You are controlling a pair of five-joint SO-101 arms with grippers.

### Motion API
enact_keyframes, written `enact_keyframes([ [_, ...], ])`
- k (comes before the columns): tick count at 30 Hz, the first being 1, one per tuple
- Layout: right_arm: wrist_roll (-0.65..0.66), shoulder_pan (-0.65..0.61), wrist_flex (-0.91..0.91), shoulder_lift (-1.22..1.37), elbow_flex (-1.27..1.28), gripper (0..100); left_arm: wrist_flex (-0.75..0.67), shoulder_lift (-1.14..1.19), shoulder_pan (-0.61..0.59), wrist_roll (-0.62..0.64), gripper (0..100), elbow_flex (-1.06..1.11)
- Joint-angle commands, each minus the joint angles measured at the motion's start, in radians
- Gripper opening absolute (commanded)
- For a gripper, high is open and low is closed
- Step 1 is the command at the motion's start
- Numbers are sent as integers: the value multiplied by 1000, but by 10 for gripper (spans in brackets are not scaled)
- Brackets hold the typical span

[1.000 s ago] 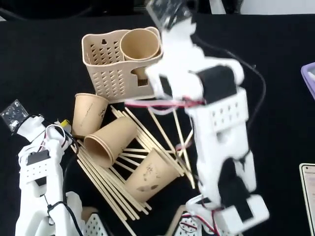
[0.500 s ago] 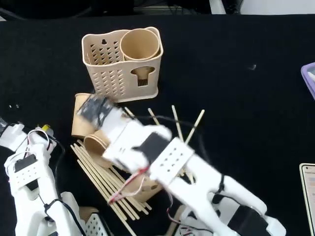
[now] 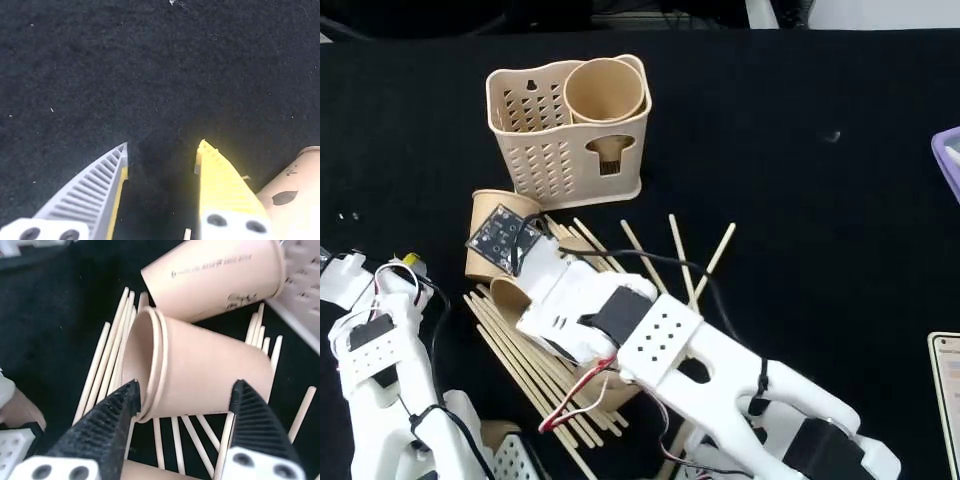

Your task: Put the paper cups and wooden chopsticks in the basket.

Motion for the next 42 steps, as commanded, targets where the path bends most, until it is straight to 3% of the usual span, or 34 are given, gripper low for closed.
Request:
enact_keyframes([
  [1, -11, 66, -66, 4, 31, 293, -15, -21, -8, 8, 223, -35],
  [8, -9, 160, -72, -5, 77, 240, -15, -21, -5, 6, 223, -31],
  [15, 44, 299, 49, -88, 59, 8, -15, -21, -2, 6, 223, -31],
  [22, 150, 404, 221, -437, 16, 11, -15, -21, -2, 6, 223, -31],
  [28, 184, 537, 348, -611, -240, 11, -15, -21, -1, 6, 223, -30],
  [33, 178, 597, 344, -498, -541, 11, -15, -21, -1, 6, 223, -30],
  [42, 178, 598, 342, 79, -1056, 11, -15, -21, -1, 6, 223, -28],
])
